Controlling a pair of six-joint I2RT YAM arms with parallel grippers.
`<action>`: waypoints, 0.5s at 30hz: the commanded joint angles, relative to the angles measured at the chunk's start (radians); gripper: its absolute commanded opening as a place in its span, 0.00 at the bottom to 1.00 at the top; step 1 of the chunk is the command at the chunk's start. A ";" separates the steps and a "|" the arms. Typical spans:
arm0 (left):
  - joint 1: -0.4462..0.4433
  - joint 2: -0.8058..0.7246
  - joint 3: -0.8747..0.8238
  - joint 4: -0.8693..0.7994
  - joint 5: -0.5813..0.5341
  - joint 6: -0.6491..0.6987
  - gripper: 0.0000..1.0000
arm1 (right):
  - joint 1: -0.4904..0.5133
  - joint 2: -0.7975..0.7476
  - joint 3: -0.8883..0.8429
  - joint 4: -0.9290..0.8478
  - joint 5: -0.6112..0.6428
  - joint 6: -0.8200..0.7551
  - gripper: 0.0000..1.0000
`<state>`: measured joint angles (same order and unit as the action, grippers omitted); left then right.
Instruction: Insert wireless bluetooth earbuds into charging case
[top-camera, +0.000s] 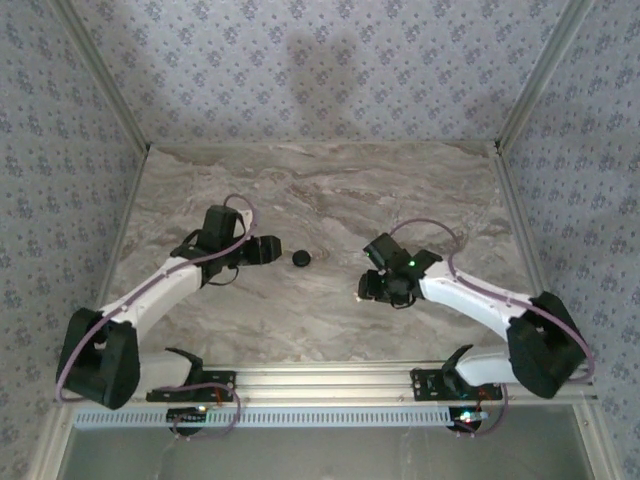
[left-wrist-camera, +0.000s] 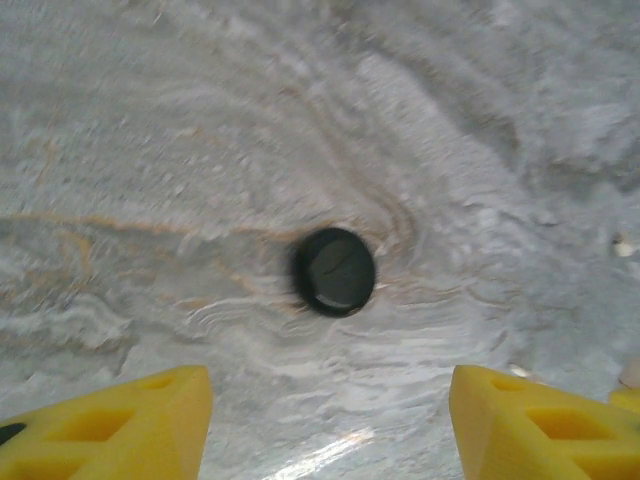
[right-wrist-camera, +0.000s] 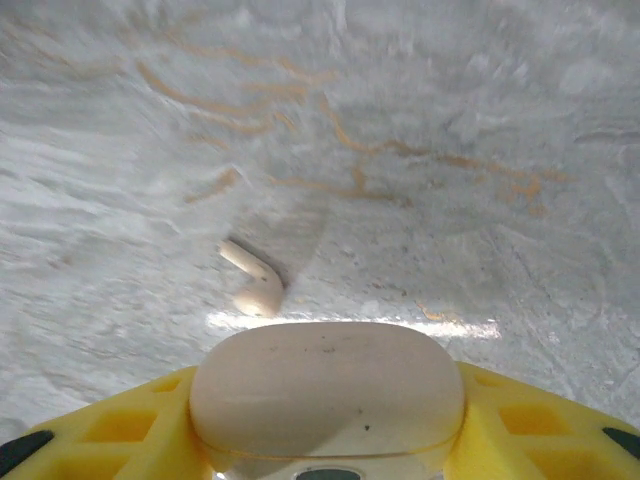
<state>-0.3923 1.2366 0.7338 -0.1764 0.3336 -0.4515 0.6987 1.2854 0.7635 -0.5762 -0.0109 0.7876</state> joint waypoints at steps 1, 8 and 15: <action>0.003 -0.077 -0.045 0.132 0.076 0.051 0.64 | -0.005 -0.094 -0.051 0.100 0.049 0.063 0.49; -0.028 -0.212 -0.162 0.363 0.120 0.183 0.63 | -0.011 -0.230 -0.107 0.300 0.008 0.072 0.49; -0.110 -0.327 -0.312 0.614 0.119 0.362 0.59 | -0.036 -0.199 -0.061 0.453 -0.127 0.029 0.49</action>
<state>-0.4755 0.9436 0.4519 0.2707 0.4236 -0.2058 0.6743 1.0733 0.6647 -0.2310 -0.0669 0.8375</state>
